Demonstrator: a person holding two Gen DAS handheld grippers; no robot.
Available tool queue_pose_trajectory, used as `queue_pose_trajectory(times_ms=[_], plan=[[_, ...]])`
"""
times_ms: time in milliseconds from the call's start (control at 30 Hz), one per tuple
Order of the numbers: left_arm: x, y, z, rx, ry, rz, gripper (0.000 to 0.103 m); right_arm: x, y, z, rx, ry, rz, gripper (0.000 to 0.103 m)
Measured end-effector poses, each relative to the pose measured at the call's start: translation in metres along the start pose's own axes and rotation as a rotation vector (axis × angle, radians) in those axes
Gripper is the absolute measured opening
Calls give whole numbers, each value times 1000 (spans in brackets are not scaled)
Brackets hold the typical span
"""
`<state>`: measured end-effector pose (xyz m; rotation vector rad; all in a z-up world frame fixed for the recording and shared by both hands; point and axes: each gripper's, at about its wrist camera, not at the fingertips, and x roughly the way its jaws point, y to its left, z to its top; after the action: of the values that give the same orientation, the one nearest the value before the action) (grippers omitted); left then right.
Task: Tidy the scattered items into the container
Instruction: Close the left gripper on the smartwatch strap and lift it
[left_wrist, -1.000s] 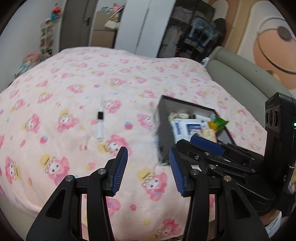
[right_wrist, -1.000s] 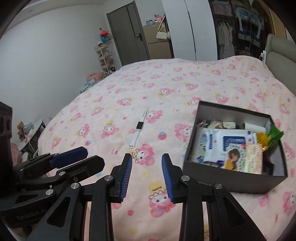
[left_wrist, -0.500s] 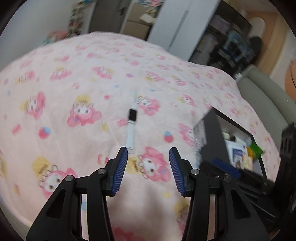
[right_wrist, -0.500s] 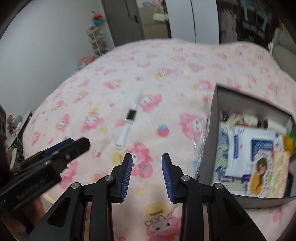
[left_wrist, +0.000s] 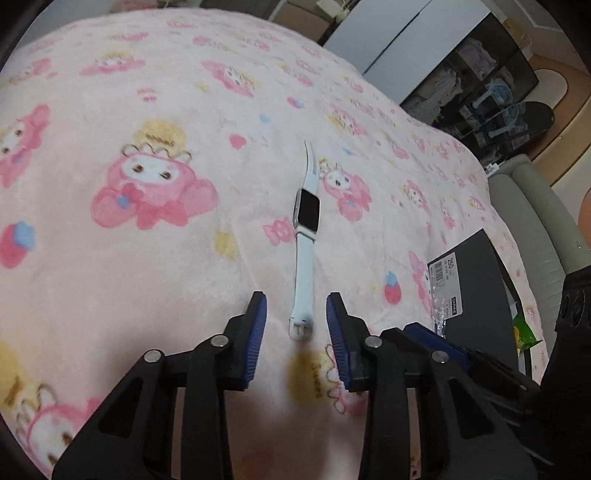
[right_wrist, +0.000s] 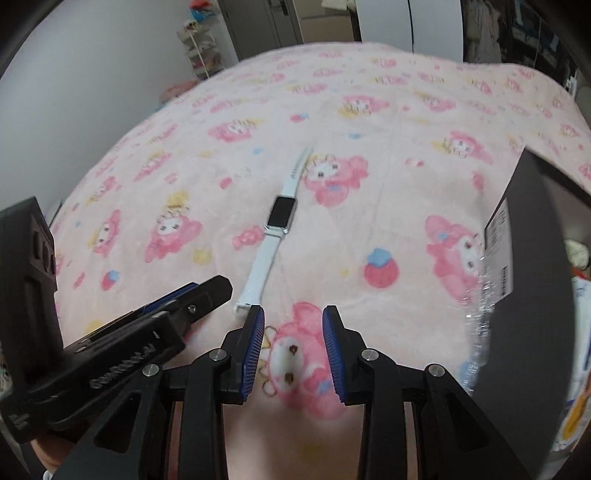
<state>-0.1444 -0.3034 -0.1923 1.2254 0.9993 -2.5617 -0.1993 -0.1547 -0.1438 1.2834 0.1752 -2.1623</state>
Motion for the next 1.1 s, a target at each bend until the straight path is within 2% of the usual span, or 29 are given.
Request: queue_pose_trajectory(times_ms=[67, 200, 233, 267, 333, 367, 400, 733, 1000, 1100], plan=[[13, 2, 4, -4, 38, -11, 30, 8, -1, -2, 9, 13, -63, 27], [31, -1, 5, 8, 85, -5, 30, 11, -2, -10, 15, 19, -65, 27], [32, -3, 3, 16, 88, -6, 27, 11, -3, -12, 15, 20, -65, 27], [33, -6, 2, 23, 90, -7, 16, 11, -4, -14, 16, 18, -72, 27], [31, -7, -1, 25, 93, -13, 13, 9, -8, -16, 29, 18, -66, 27], [27, -8, -3, 26, 90, -29, 5, 8, -11, -17, 37, 17, -63, 27], [24, -10, -4, 26, 87, -45, 3, 7, -13, -18, 44, 17, -59, 27], [-16, -44, -48, 73, 103, -115, 2, -21, -26, -49, 104, 31, -5, 27], [-33, -70, -105, 78, 188, -175, 2, -86, -47, -111, 139, 6, 15, 27], [-31, -85, -128, 42, 222, -244, 2, -106, -63, -129, 161, -8, 8, 27]])
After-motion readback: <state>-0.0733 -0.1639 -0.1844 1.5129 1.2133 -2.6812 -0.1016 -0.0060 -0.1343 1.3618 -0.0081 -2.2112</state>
